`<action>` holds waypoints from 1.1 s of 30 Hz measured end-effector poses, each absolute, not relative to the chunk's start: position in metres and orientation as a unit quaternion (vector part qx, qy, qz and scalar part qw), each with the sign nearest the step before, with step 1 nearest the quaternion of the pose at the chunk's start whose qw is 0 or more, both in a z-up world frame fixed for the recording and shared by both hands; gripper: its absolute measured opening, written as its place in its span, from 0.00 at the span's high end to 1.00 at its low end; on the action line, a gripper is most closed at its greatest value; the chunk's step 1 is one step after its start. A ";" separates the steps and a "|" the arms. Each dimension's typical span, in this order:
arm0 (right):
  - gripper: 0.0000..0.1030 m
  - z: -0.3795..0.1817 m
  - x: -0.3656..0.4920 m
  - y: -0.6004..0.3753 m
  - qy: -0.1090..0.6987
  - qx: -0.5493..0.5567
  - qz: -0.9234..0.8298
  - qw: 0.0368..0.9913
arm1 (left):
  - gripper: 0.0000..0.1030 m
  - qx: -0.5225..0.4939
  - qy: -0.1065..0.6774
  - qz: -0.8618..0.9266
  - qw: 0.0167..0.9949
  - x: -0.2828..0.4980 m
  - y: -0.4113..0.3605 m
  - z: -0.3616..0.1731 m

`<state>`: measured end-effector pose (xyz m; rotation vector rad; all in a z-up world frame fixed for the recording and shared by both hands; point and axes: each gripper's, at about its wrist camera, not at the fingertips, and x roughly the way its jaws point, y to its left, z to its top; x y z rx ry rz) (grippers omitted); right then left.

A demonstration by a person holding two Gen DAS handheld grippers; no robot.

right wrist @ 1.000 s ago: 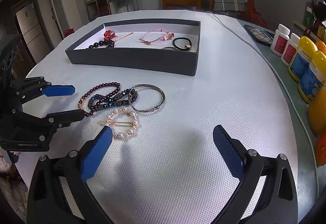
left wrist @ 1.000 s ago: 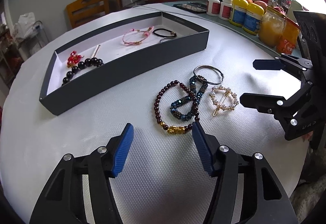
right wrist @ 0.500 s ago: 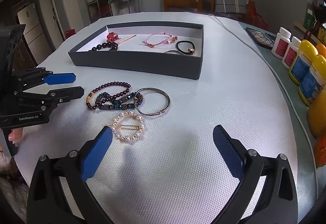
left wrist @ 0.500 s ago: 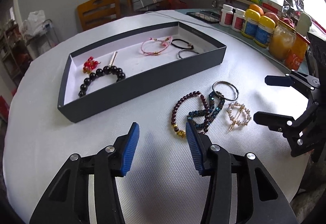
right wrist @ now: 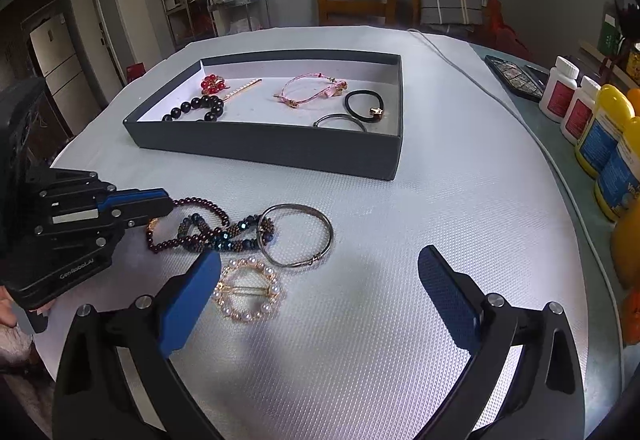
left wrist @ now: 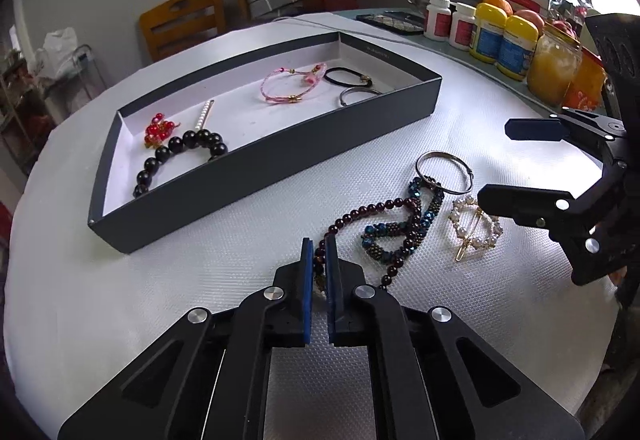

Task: Organize jewelry
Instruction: 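Lower the left tool onto the dark red bead bracelet and close it, then grasp a silver bangle with the right tool while the left tool holds the red bead bracelet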

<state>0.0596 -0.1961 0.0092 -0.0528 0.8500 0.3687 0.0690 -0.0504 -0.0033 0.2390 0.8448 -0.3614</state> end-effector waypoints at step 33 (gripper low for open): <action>0.53 -0.004 0.085 -0.167 0.436 -0.055 0.164 0.883 | 0.94 0.087 0.406 -0.152 0.897 0.066 -0.006 -0.003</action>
